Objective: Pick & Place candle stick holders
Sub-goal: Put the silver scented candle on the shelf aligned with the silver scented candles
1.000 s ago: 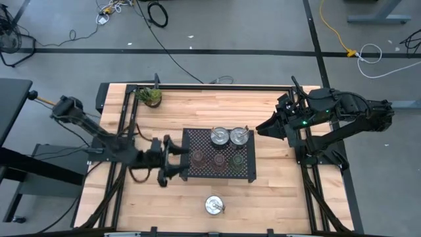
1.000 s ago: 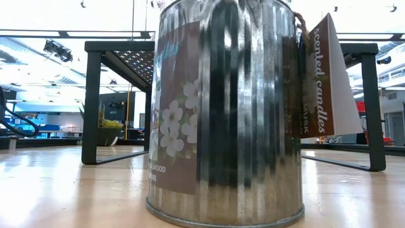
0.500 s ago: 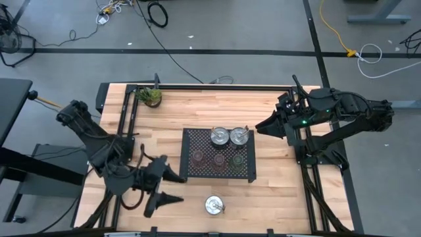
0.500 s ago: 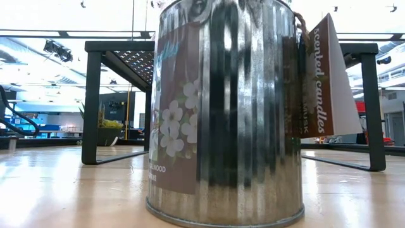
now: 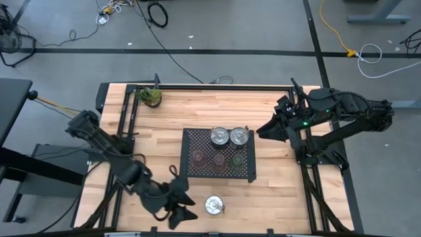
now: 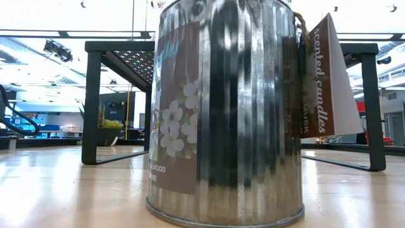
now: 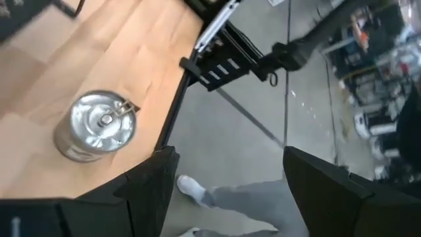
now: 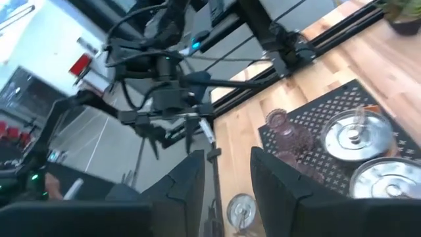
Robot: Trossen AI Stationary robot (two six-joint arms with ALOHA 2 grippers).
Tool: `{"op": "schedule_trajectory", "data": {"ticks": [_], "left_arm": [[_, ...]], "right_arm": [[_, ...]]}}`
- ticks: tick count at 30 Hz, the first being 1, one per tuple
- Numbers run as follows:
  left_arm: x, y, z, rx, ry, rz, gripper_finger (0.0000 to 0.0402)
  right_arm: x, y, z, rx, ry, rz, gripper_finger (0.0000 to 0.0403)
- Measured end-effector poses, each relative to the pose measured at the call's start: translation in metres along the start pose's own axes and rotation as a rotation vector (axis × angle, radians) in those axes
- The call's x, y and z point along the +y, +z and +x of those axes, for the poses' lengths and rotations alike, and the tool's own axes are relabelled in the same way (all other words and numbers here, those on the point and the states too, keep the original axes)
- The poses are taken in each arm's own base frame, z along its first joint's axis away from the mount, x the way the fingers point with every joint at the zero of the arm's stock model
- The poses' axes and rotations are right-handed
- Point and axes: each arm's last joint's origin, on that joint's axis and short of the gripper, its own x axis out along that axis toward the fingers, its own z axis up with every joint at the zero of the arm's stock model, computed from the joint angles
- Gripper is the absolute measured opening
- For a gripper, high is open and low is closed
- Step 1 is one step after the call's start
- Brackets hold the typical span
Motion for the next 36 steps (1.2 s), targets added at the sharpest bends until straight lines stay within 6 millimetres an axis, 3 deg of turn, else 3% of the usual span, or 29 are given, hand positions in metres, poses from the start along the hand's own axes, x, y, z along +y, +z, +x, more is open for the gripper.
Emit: {"op": "schedule_trajectory", "data": {"ticks": [10, 17, 25, 29, 36], "left_arm": [[0.022, 0.002, 0.057, 0.021, 0.047, -0.337, 0.0282], [0.034, -0.004, 0.080, -0.045, 0.126, -0.447, 0.0282], [0.039, -0.011, 0.109, 0.044, 0.233, -0.501, 0.0282], [0.036, -0.007, 0.116, 0.077, 0.280, -0.507, 0.0282], [0.035, 0.001, 0.108, 0.087, 0.400, -0.493, 0.0282]], "right_arm": [[0.000, -0.007, -0.001, 0.149, 0.098, -0.034, 0.0123], [-0.003, -0.013, -0.001, 0.219, 0.090, -0.091, 0.0123], [-0.004, -0.015, -0.002, 0.242, 0.088, -0.110, 0.0123], [-0.004, -0.015, -0.002, 0.248, 0.100, -0.128, 0.0123], [-0.004, -0.015, -0.002, 0.251, 0.100, -0.133, 0.0123]]}}
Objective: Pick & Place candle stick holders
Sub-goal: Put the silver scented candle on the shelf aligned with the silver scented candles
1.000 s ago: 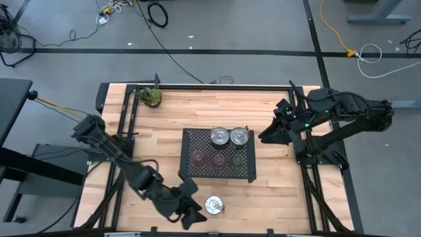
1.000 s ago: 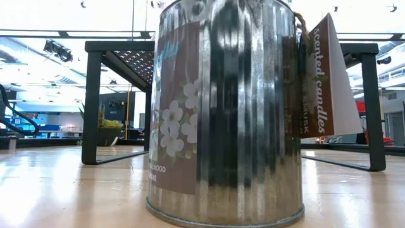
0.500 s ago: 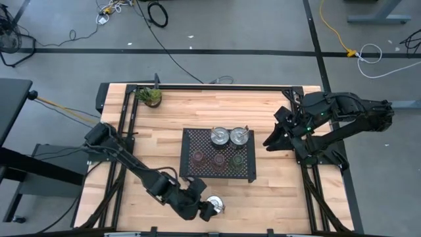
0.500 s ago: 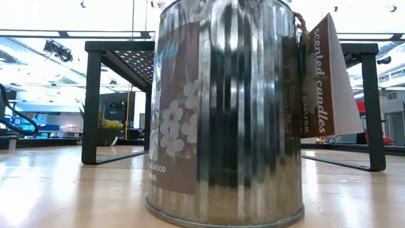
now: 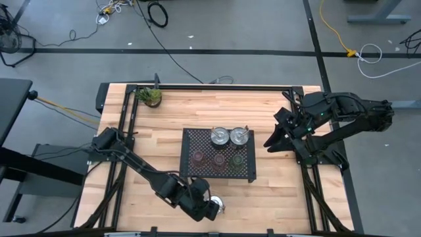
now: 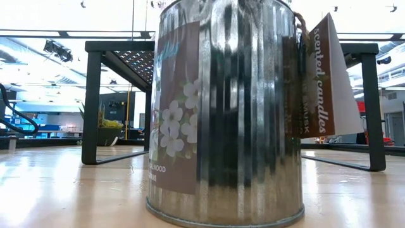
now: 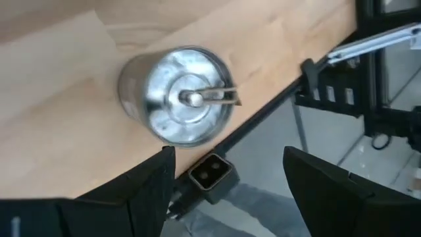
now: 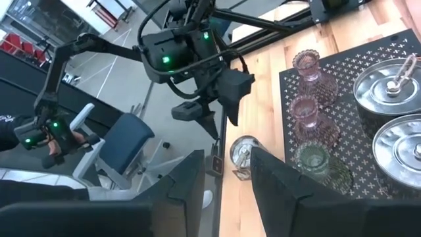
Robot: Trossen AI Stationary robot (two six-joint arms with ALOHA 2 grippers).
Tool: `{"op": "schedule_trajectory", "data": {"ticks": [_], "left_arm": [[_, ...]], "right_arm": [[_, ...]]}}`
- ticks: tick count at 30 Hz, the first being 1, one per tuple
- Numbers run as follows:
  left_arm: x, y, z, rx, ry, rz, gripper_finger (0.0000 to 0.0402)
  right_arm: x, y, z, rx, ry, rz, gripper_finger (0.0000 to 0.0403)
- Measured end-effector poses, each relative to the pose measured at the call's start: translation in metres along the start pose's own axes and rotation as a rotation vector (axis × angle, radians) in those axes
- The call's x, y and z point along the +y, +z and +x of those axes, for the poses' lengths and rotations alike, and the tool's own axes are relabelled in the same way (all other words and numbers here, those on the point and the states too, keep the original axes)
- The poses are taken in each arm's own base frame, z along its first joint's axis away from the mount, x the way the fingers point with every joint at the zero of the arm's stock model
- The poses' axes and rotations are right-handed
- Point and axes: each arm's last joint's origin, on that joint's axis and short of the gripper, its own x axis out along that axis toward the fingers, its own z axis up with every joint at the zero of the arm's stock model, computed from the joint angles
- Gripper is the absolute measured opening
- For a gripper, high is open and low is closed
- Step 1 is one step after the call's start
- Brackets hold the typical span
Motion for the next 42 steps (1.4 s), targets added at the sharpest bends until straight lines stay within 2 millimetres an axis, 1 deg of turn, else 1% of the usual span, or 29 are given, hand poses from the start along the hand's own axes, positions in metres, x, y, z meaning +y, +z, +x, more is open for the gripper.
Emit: {"op": "schedule_trajectory", "data": {"ticks": [1, 3, 5, 8, 13, 19, 26, 36, 42], "left_arm": [[0.000, 0.000, -0.001, 0.003, 0.006, -0.002, 0.0282], [0.000, 0.001, 0.004, 0.020, 0.016, -0.028, 0.0282], [0.007, -0.001, 0.014, 0.030, 0.075, -0.025, 0.0282], [0.011, -0.003, 0.028, 0.047, 0.105, -0.059, 0.0282], [0.016, -0.001, 0.042, 0.082, 0.138, -0.073, 0.0282], [0.020, 0.005, 0.043, 0.050, 0.182, -0.075, 0.0282], [0.022, 0.011, 0.049, 0.028, 0.196, -0.088, 0.0282], [0.029, 0.010, 0.048, 0.054, 0.278, -0.085, 0.0282], [0.030, 0.010, 0.048, 0.058, 0.291, -0.089, 0.0282]], "right_arm": [[0.000, 0.000, 0.000, 0.001, 0.000, 0.000, 0.0123], [0.000, -0.001, 0.000, 0.008, -0.004, 0.003, 0.0123], [-0.001, -0.001, 0.000, 0.014, -0.008, 0.005, 0.0123], [-0.001, -0.002, 0.000, 0.015, -0.008, 0.005, 0.0123], [-0.001, -0.002, 0.000, 0.019, -0.011, -0.005, 0.0123], [-0.001, -0.002, 0.000, 0.019, -0.012, -0.016, 0.0123], [-0.001, -0.002, 0.000, 0.019, -0.012, -0.026, 0.0123], [-0.002, -0.002, 0.000, 0.025, -0.016, -0.039, 0.0123], [-0.002, -0.002, 0.000, 0.025, -0.015, -0.043, 0.0123]]}}
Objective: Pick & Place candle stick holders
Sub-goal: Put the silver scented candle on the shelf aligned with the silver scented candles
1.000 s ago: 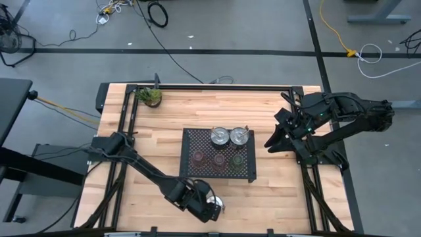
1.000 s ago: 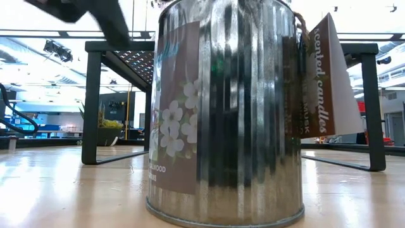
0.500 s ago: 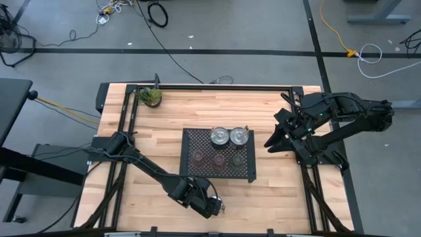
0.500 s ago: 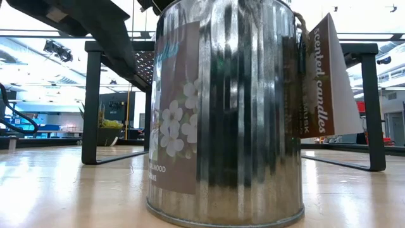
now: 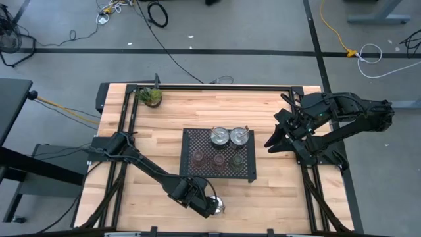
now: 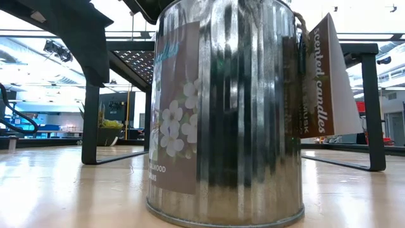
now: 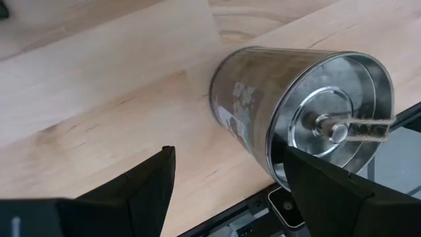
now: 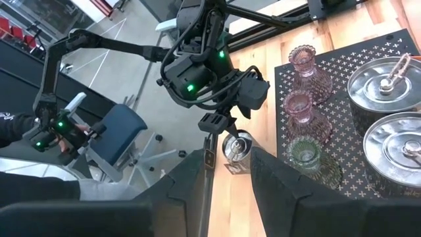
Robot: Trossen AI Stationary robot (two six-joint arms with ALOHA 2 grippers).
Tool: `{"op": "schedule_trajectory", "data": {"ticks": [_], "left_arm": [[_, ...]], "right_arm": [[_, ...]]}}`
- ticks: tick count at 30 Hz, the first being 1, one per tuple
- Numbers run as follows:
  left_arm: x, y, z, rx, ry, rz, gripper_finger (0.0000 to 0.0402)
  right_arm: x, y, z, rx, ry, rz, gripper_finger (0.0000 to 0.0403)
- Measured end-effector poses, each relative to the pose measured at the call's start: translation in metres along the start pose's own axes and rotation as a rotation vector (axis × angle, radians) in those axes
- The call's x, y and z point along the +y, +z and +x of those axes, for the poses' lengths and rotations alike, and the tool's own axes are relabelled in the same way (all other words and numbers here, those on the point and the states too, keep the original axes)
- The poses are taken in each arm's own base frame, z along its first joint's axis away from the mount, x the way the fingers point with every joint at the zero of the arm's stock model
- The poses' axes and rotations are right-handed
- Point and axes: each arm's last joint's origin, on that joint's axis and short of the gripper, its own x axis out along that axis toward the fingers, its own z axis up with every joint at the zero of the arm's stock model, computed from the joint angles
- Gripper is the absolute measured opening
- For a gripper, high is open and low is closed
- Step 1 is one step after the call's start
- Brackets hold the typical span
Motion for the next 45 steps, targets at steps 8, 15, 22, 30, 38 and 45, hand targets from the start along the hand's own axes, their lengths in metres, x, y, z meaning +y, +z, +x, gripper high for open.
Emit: {"op": "schedule_trajectory", "data": {"ticks": [8, 15, 22, 30, 38, 45], "left_arm": [[0.002, -0.001, 0.000, 0.042, 0.026, 0.000, 0.0282], [0.005, -0.005, -0.001, 0.080, 0.055, 0.007, 0.0282], [0.010, -0.010, -0.004, 0.092, 0.100, 0.019, 0.0282], [0.017, -0.016, -0.006, 0.128, 0.166, 0.033, 0.0282], [0.026, -0.017, -0.013, 0.122, 0.251, 0.024, 0.0282], [0.040, -0.012, -0.030, 0.072, 0.368, -0.004, 0.0282]], "right_arm": [[0.000, 0.000, 0.000, 0.004, -0.003, -0.001, 0.0123], [0.000, -0.001, 0.000, 0.005, -0.003, -0.001, 0.0123], [0.000, -0.001, 0.000, 0.005, -0.003, 0.000, 0.0123], [0.000, -0.001, 0.000, 0.005, -0.003, 0.003, 0.0123], [0.000, -0.001, 0.000, 0.006, -0.003, 0.002, 0.0123], [-0.001, -0.001, 0.000, 0.013, -0.008, 0.005, 0.0123]]}}
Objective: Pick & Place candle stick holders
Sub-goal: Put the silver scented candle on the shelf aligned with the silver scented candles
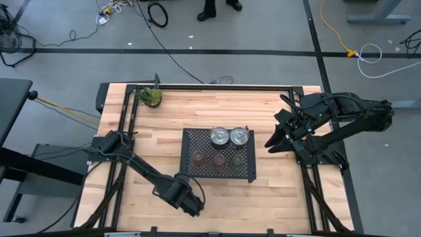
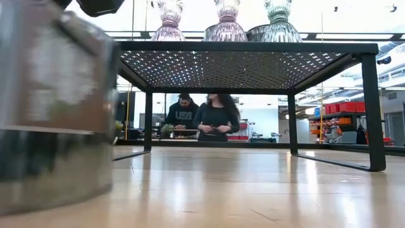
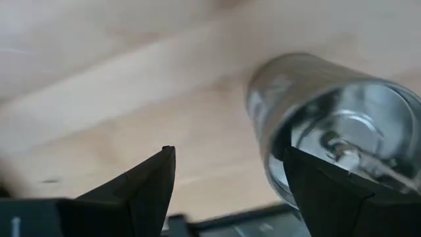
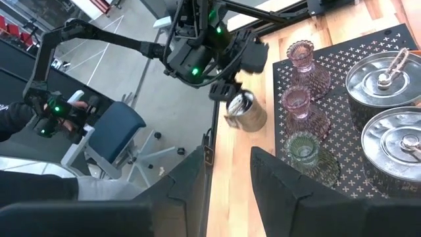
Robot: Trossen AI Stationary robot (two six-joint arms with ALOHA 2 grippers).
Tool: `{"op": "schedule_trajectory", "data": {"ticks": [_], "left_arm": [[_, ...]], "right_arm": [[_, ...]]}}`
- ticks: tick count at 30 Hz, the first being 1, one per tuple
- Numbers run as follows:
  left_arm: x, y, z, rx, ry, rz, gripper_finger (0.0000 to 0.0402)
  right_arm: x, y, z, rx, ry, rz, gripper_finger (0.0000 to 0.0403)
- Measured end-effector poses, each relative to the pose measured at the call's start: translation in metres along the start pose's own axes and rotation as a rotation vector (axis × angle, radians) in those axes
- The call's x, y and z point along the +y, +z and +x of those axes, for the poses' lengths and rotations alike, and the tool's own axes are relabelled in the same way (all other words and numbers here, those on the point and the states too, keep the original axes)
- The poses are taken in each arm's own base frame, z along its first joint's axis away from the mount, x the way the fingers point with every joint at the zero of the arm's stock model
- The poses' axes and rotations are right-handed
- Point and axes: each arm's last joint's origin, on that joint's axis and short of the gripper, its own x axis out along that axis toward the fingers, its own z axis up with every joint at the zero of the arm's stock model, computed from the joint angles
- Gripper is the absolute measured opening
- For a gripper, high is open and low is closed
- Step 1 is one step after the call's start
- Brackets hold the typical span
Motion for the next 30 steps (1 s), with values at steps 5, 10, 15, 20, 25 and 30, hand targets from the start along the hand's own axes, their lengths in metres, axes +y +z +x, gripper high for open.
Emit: {"op": "schedule_trajectory", "data": {"ticks": [5, 10, 15, 20, 25, 30], "left_arm": [[0.009, 0.002, -0.002, -0.002, 0.083, 0.021, 0.0282], [0.015, 0.003, -0.003, -0.004, 0.150, 0.026, 0.0282], [0.022, 0.002, -0.005, 0.016, 0.215, 0.043, 0.0282], [0.022, 0.003, -0.005, 0.013, 0.220, 0.043, 0.0282], [0.023, 0.001, -0.012, -0.046, 0.165, 0.055, 0.0282], [0.026, 0.001, -0.034, -0.041, 0.040, 0.007, 0.0282]], "right_arm": [[-0.001, -0.001, 0.000, 0.013, -0.006, 0.004, 0.0123], [-0.001, -0.002, 0.000, 0.017, -0.009, 0.004, 0.0123], [-0.001, -0.002, 0.000, 0.018, -0.010, 0.003, 0.0123], [-0.001, -0.002, 0.000, 0.018, -0.010, 0.001, 0.0123], [-0.001, -0.002, 0.000, 0.018, -0.010, 0.000, 0.0123], [-0.001, -0.002, 0.000, 0.017, -0.010, -0.001, 0.0123]]}}
